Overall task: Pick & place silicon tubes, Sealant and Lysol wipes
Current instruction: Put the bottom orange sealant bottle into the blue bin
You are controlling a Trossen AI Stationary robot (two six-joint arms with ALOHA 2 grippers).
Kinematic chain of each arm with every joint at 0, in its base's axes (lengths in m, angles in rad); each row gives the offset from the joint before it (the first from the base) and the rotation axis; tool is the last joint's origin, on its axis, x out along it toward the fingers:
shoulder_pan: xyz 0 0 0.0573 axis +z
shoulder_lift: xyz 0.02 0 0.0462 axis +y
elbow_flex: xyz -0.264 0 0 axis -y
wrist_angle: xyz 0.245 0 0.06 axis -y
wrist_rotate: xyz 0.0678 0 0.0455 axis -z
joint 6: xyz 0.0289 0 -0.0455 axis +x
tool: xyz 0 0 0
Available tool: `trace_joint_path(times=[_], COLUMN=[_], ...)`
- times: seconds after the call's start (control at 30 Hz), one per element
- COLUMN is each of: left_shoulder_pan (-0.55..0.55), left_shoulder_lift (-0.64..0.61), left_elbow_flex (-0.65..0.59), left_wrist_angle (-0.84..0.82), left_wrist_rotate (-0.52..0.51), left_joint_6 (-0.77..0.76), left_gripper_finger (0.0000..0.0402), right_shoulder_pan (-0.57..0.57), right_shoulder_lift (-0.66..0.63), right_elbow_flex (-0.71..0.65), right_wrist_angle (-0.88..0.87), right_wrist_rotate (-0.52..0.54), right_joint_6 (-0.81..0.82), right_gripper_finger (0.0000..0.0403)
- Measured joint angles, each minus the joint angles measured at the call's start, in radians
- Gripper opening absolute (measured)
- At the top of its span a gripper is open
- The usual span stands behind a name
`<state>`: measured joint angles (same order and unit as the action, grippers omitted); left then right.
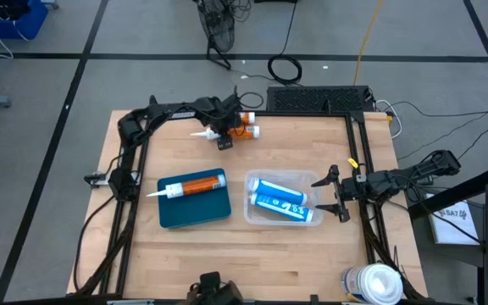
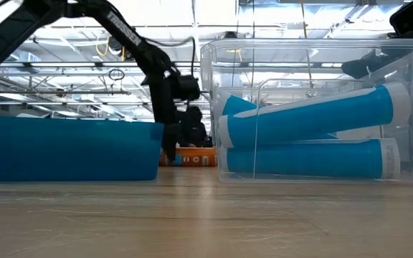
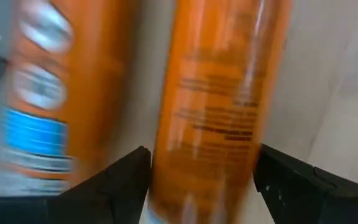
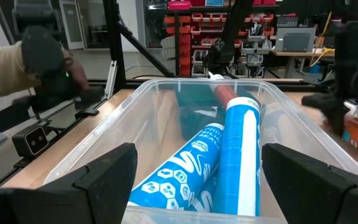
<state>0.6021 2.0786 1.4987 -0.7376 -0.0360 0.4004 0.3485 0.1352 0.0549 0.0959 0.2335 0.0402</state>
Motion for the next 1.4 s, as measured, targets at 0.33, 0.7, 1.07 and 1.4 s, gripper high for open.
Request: trace_joint_path(times=[0.33, 0.7, 1.07, 1.4], left_shoulder_pan=[-0.032, -0.159, -0.428, -0.830], left_shoulder_lift=[0.054, -0.210, -0.600, -0.599], left_elbow_flex=[0.004, -0.003, -0.003, -0.010], left_wrist_angle=[-0.023, -0.177, -0.682, -0.803], left_wrist_rotate=[-0.076, -0.374, -0.412, -0.161], left_joint_6=[-0.019, -0.051, -0.632, -1.169], left_gripper_finger=[0.0243, 0.0212, 0.0211, 0.0211], right_shoulder_pan=[0.000, 0.000, 0.000, 0.000], right_shoulder_lift=[0.000, 0.000, 0.000, 0.000], right_elbow_flex=[0.000, 0.000, 0.000, 0.000], right_wrist_angle=[0.000, 0.000, 0.001, 0.000], right_wrist_rotate=[0.000, 0.000, 0.000, 0.000], right_joint_6=[0.000, 0.000, 0.000, 0.000], right_gripper_finger=[0.0325, 0.0325, 0.0325, 0.0325])
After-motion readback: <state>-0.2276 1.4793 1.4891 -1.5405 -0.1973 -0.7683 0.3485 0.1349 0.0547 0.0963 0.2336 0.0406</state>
